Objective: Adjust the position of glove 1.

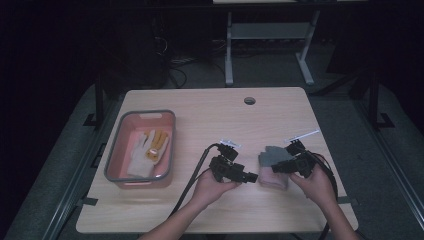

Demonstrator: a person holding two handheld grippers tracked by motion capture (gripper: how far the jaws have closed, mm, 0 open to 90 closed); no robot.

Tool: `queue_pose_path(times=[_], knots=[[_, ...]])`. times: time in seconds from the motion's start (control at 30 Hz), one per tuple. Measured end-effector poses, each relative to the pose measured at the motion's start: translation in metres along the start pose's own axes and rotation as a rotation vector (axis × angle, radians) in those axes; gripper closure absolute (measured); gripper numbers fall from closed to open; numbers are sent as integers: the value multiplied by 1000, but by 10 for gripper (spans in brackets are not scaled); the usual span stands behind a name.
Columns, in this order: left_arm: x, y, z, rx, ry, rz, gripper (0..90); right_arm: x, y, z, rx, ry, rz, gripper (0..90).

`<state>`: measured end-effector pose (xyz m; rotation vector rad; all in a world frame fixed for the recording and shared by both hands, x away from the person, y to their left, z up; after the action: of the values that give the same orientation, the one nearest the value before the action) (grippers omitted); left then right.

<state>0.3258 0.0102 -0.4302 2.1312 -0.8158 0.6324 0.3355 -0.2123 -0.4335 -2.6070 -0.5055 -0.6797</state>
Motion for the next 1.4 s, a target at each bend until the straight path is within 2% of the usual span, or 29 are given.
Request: queue_pose_path(times=[0.17, 0.3, 0.37, 0.43, 0.6, 0.7, 1.0, 1.13, 1.4], knots=[[2, 1, 12, 7, -5, -8, 311, -5, 13, -12, 0, 36, 43, 547], [4, 1, 22, 11, -9, -26, 313, -12, 23, -16, 2, 65, 88, 495], [5, 0, 28, 11, -8, -40, 314, -15, 26, -16, 2, 77, 102, 486], [6, -2, 32, 13, 4, -71, 313, -17, 30, -17, -6, 91, 116, 479], [7, -4, 41, 20, 11, -104, 314, -23, 38, -16, -1, 107, 158, 464], [9, -4, 47, 21, 3, -108, 313, -26, 42, -15, 8, 113, 182, 456], [6, -6, 67, 35, -22, -142, 331, -32, 47, -3, 39, 110, 228, 446], [4, -7, 71, 38, -31, -150, 358, -34, 50, 1, 51, 129, 244, 443], [2, -6, 76, 37, -41, -145, 404, -39, 53, 6, 83, 139, 287, 436]])
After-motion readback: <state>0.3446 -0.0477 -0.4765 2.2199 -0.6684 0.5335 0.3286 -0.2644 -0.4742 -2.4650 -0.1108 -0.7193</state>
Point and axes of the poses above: each handheld gripper's, and its own axes: z roughly forward along the jaws, x roughly out of its top, y roughly to its right, the point moved 2 cm from there along z, roughly forward along the jaws, and after that the axes turned 5 degrees about y, right-handed, at the moved point
